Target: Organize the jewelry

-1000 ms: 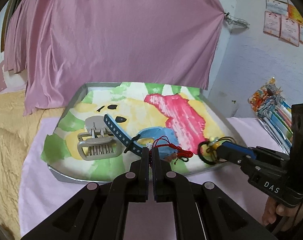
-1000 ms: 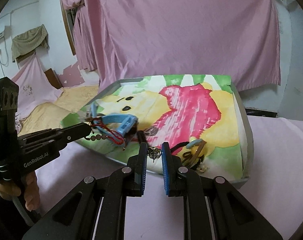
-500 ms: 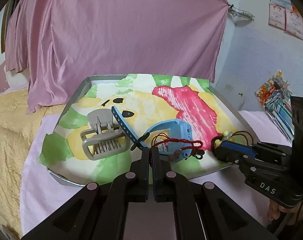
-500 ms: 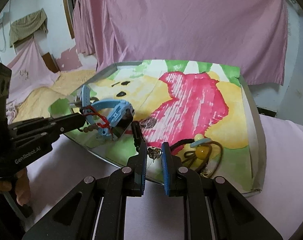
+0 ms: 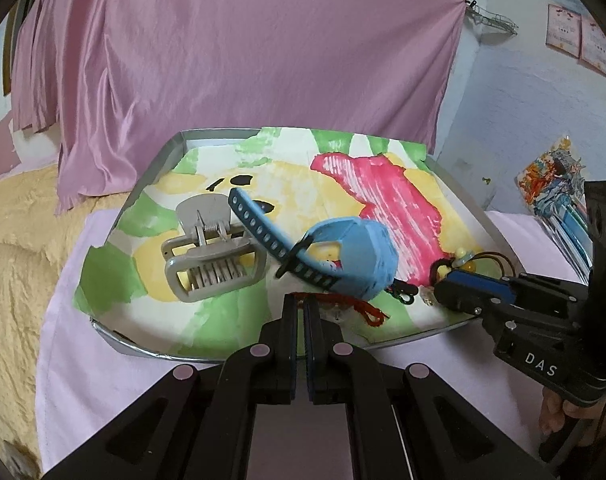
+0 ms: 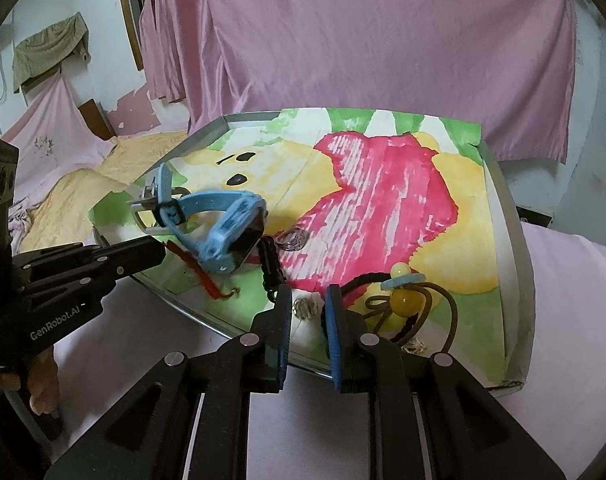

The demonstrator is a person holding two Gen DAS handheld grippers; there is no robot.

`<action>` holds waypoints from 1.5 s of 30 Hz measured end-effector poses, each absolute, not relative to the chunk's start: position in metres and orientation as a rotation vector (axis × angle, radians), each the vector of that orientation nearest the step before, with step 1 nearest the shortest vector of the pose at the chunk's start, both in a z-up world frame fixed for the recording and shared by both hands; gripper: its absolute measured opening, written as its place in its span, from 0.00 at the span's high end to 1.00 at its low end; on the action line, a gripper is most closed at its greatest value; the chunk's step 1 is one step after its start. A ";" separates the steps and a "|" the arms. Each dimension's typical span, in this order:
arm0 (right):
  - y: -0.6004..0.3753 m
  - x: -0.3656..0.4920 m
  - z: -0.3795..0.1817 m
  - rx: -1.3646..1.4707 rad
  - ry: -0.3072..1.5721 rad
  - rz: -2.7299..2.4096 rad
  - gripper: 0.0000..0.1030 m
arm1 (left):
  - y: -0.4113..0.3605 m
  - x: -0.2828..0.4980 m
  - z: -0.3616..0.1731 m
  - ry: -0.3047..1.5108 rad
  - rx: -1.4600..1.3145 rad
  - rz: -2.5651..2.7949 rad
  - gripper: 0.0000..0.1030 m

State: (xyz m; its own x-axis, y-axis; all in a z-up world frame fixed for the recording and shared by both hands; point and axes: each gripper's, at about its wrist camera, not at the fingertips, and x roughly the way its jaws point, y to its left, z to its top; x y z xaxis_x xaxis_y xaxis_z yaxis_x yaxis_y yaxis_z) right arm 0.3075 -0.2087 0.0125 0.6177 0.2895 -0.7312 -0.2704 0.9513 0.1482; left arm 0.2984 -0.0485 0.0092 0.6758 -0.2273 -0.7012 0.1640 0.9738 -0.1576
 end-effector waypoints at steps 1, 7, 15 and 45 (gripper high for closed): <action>-0.209 0.307 0.012 0.024 0.846 0.321 0.84 | -0.048 0.298 0.009 0.800 -0.087 -0.221 0.97; -0.212 0.302 0.015 0.040 0.822 0.310 0.78 | -0.045 0.293 0.012 0.781 -0.095 -0.227 0.97; -0.219 0.279 0.028 0.074 0.721 0.282 0.67 | -0.034 0.275 0.024 0.709 -0.135 -0.212 0.97; -0.234 0.138 0.066 0.151 0.347 0.224 0.13 | -0.003 0.148 0.052 0.347 -0.169 -0.111 0.01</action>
State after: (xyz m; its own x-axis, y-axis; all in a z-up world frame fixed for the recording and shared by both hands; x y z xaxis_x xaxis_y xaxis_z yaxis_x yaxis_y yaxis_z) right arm 0.1380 -0.2337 0.0659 0.9160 0.2423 -0.3197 -0.1907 0.9642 0.1844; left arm 0.1476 -0.0029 0.0515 0.9347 -0.1371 -0.3281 0.0792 0.9798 -0.1838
